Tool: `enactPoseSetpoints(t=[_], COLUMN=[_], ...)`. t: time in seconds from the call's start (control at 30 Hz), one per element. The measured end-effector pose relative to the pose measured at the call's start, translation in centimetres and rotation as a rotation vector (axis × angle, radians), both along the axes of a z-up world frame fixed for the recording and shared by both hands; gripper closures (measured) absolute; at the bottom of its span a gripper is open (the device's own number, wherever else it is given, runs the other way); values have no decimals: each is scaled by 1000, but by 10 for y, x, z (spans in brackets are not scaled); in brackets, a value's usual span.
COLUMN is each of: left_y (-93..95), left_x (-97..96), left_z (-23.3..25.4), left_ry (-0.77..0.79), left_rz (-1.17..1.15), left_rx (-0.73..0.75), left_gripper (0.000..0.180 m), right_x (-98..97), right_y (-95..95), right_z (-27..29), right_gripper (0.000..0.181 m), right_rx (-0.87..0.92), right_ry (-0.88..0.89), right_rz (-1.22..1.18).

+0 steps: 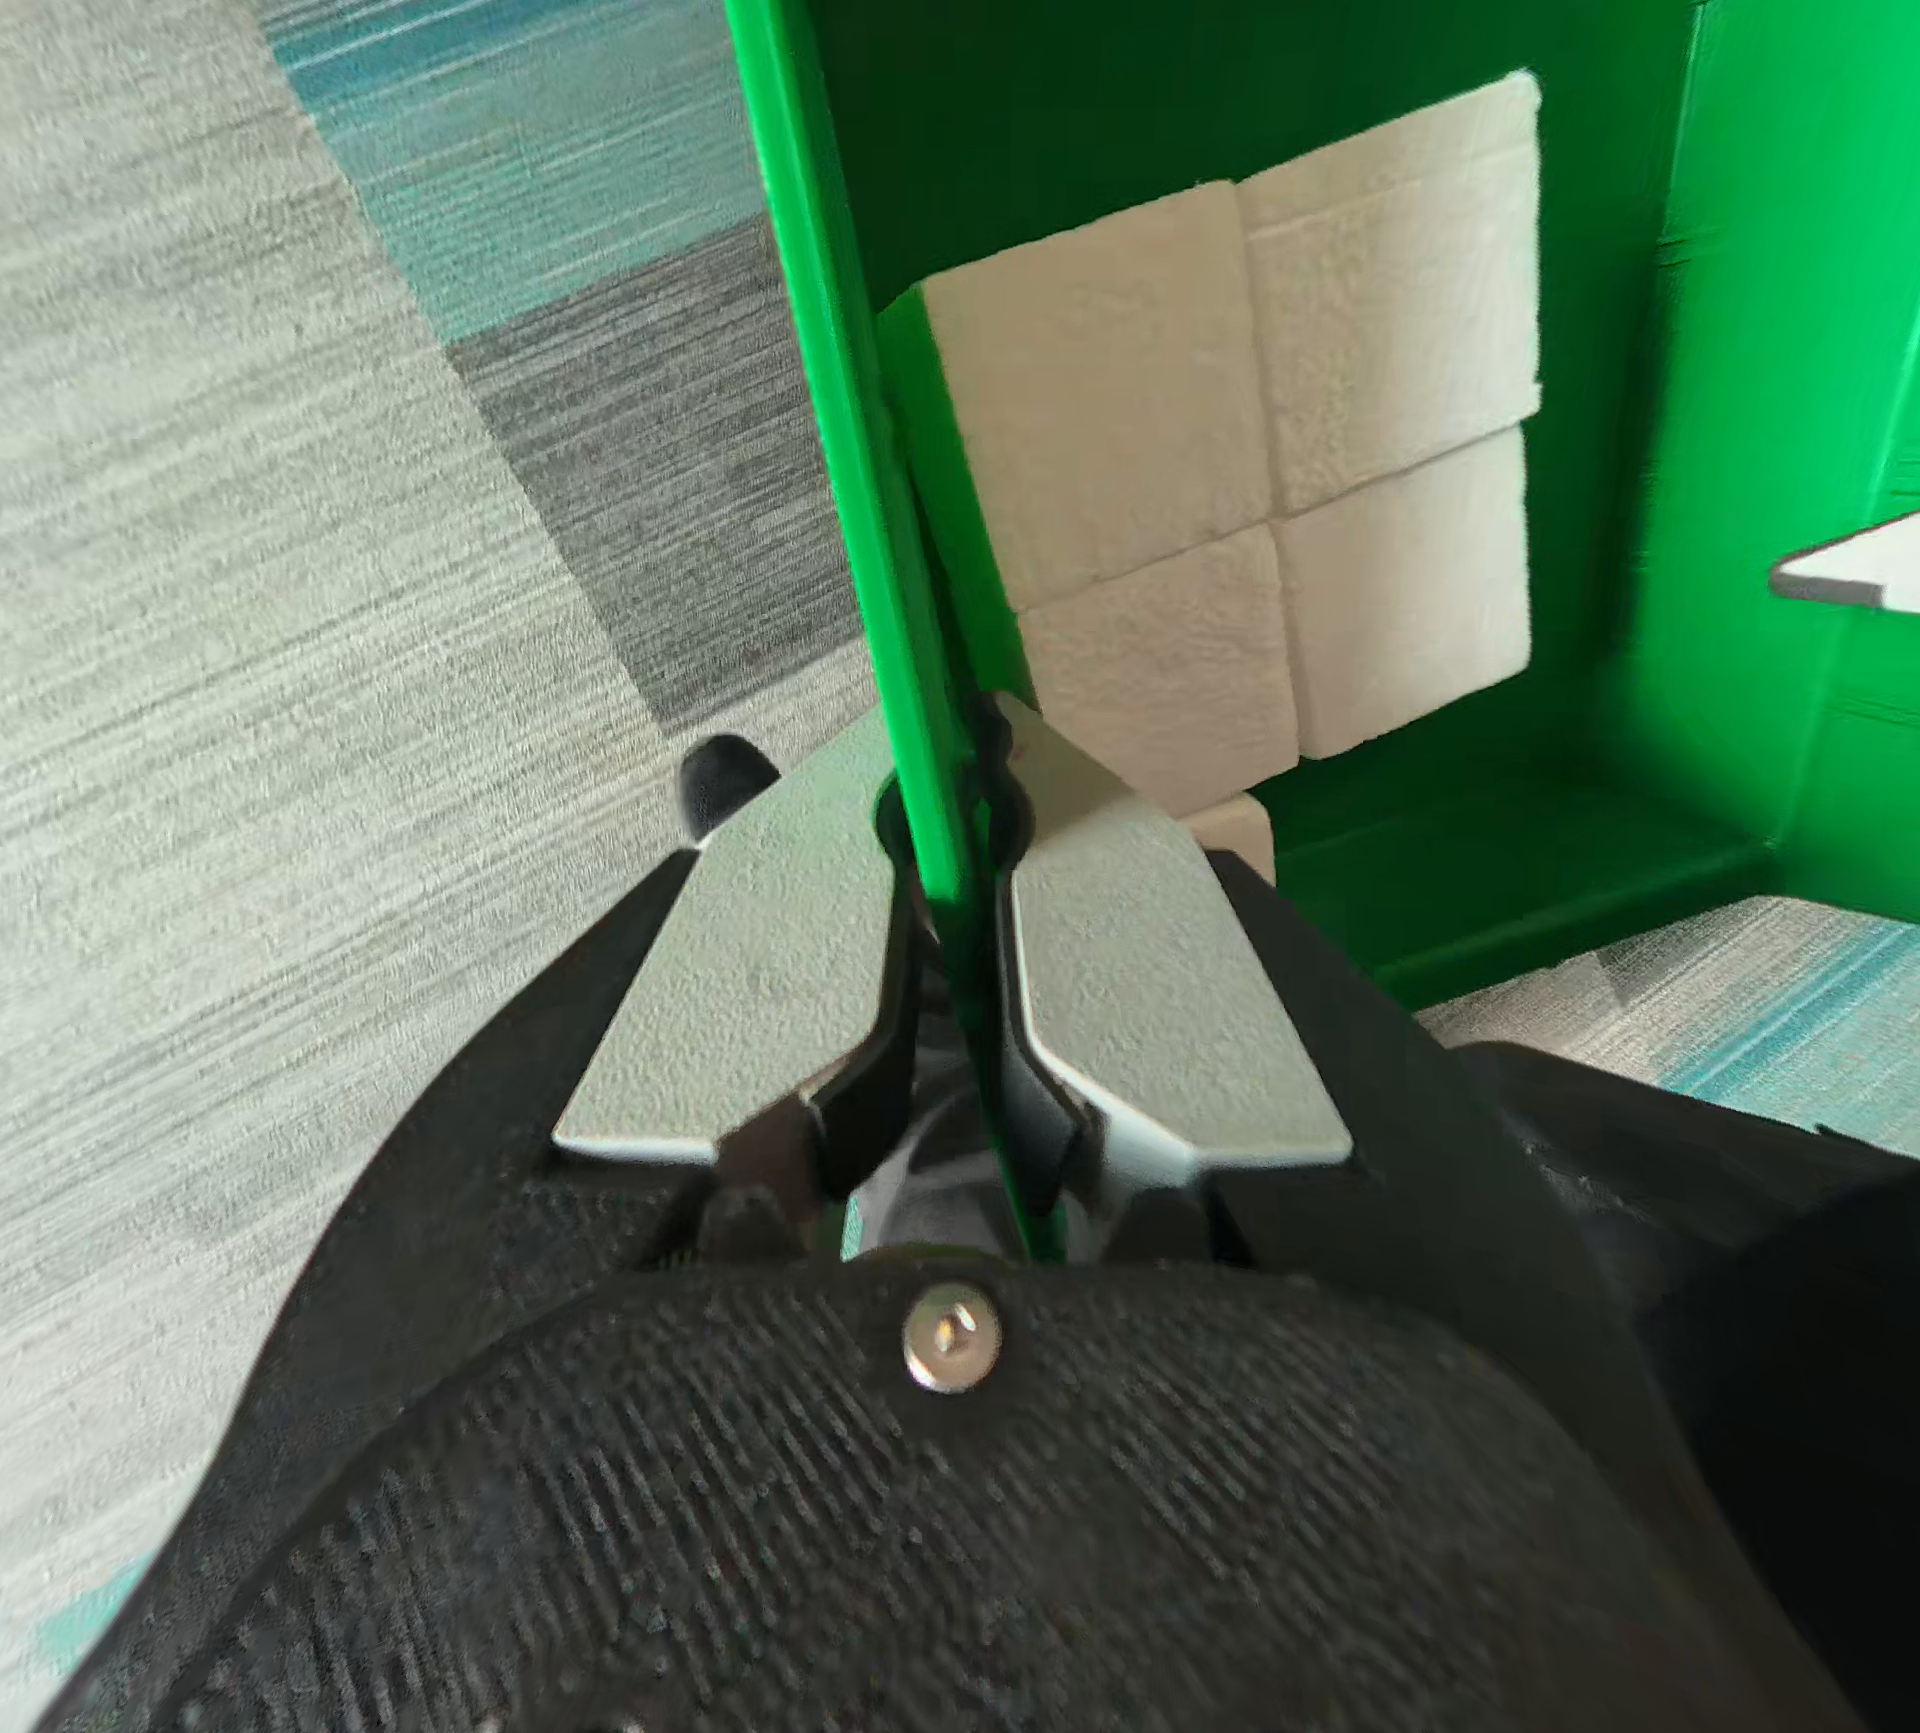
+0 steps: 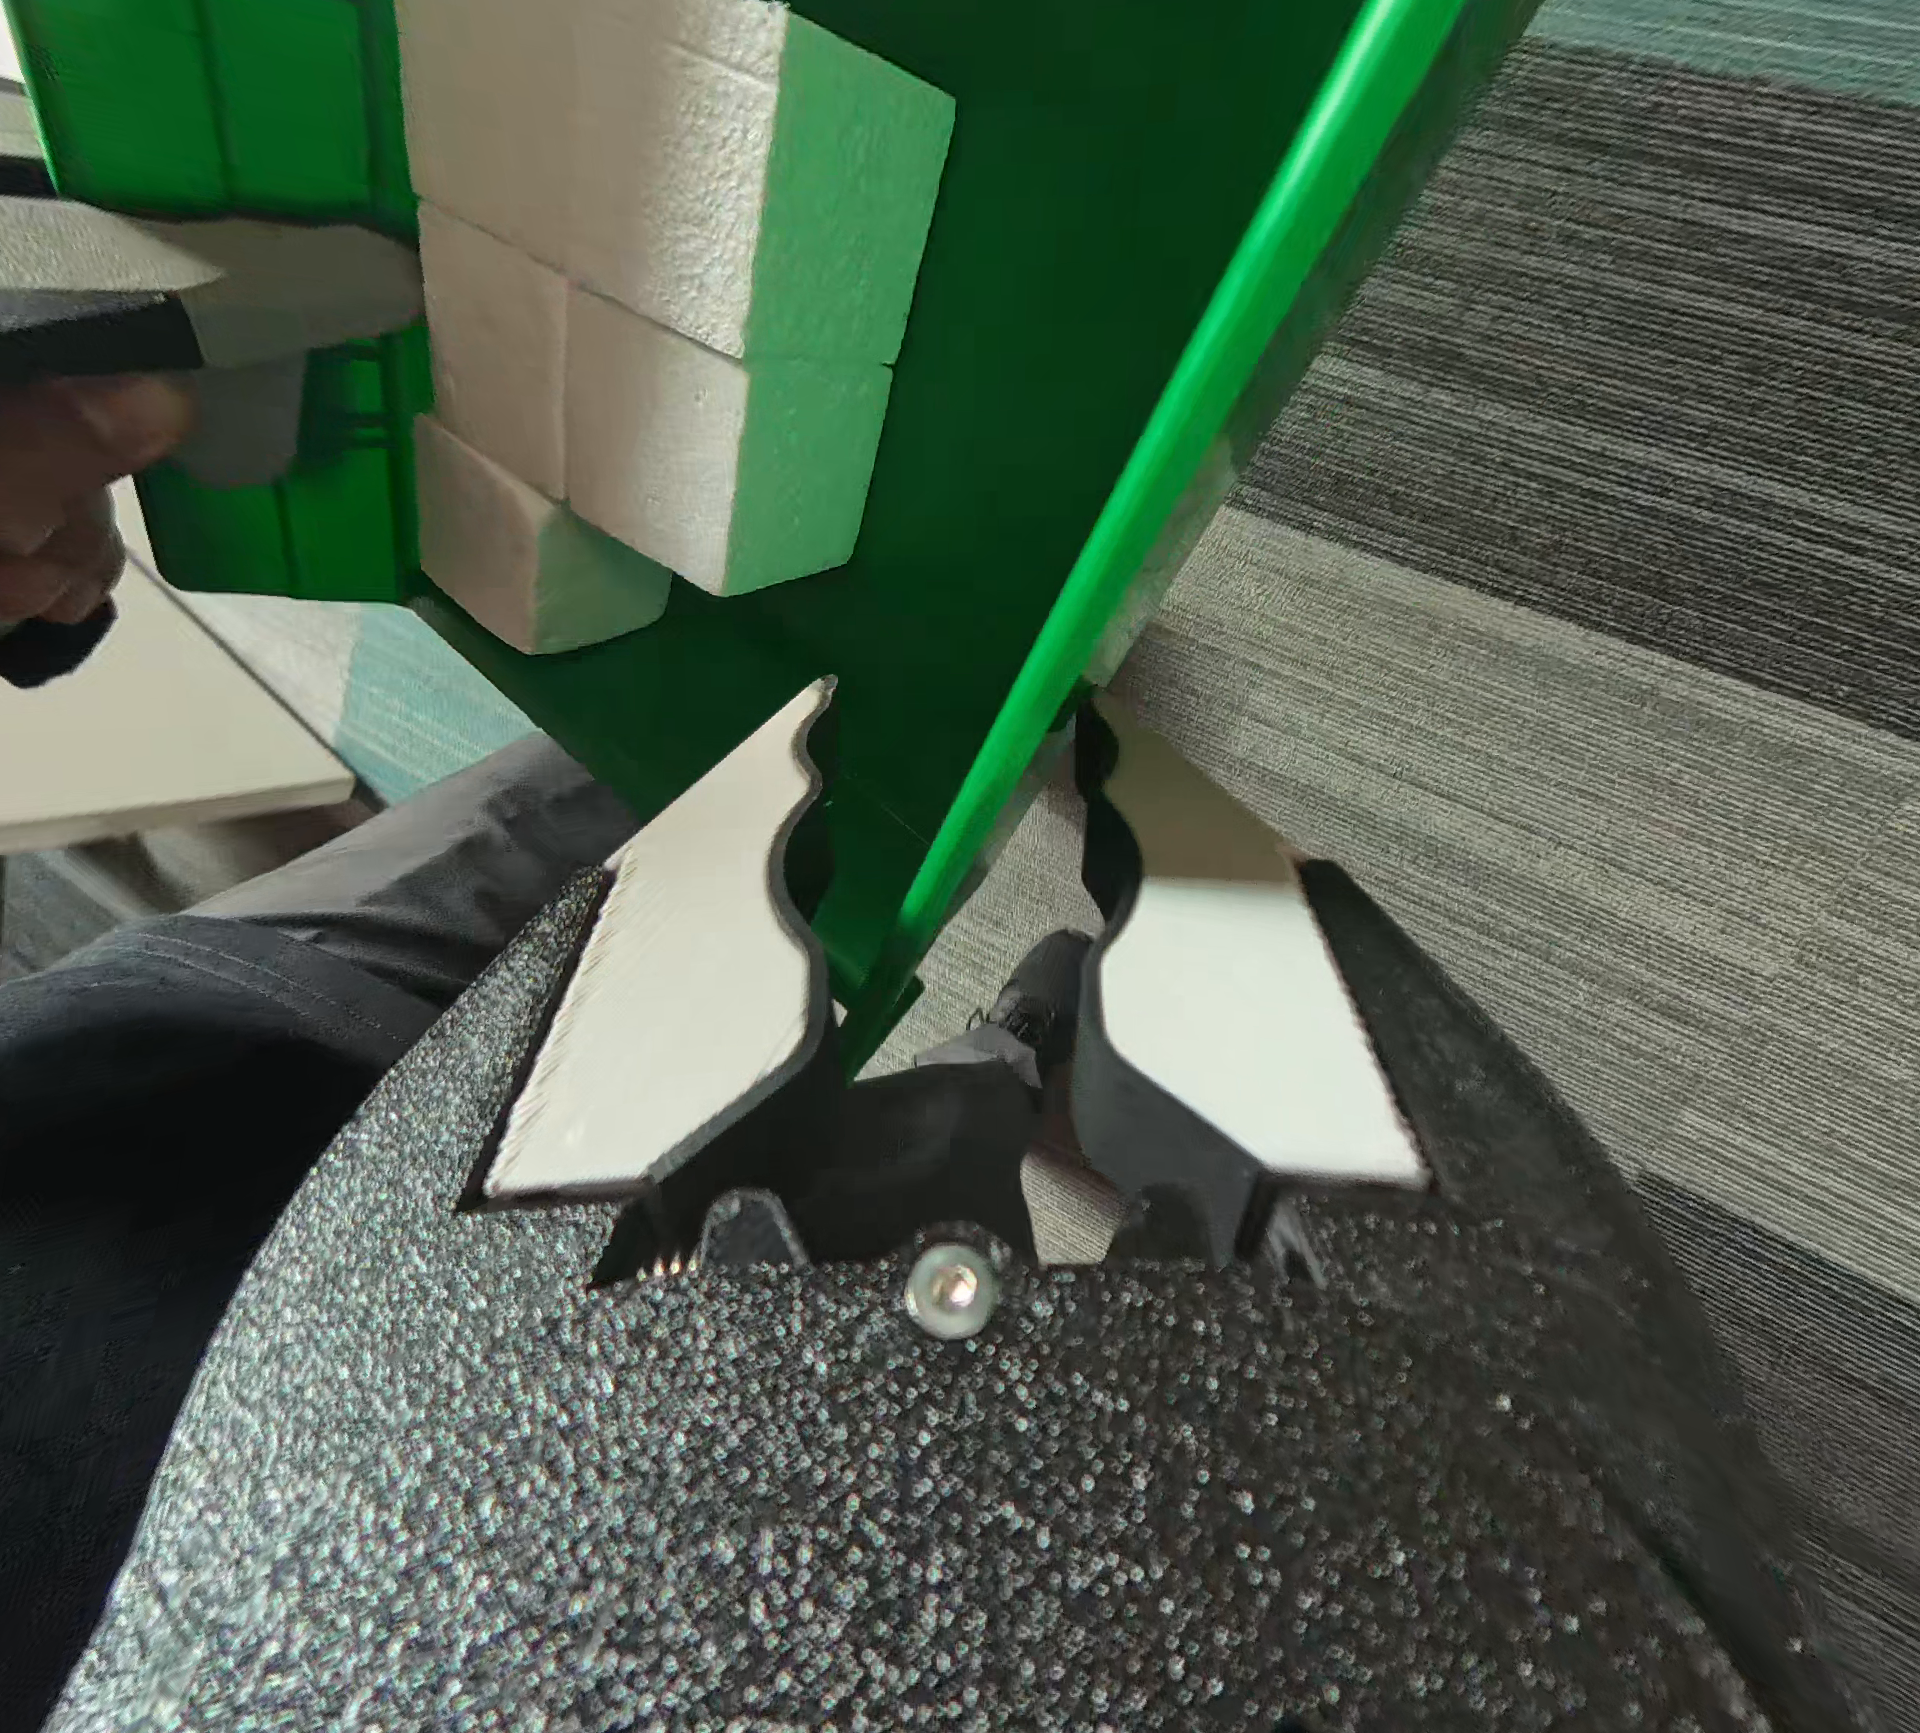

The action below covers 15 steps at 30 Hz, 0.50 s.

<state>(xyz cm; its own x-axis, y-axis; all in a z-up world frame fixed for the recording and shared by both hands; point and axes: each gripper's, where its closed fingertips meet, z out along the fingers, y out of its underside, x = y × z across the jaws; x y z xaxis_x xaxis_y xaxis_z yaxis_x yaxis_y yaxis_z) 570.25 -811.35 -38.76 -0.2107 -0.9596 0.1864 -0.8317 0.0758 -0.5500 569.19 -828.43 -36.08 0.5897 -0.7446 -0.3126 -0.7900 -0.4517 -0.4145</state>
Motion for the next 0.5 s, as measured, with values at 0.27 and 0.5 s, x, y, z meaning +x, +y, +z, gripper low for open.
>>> enactPoseSetpoints(t=[0.27, 0.5], left_y=[38, 3], left_x=[239, 464], left_z=[22, 16], left_ry=[-3, -6], left_rz=[-224, -476], left_rx=[20, 73], left_gripper=[178, 179], right_x=[187, 350], right_y=[38, 37], right_z=[12, 1], right_gripper=[153, 148], right_rx=[31, 123], right_ry=[68, 48], right_rz=[-254, -381])
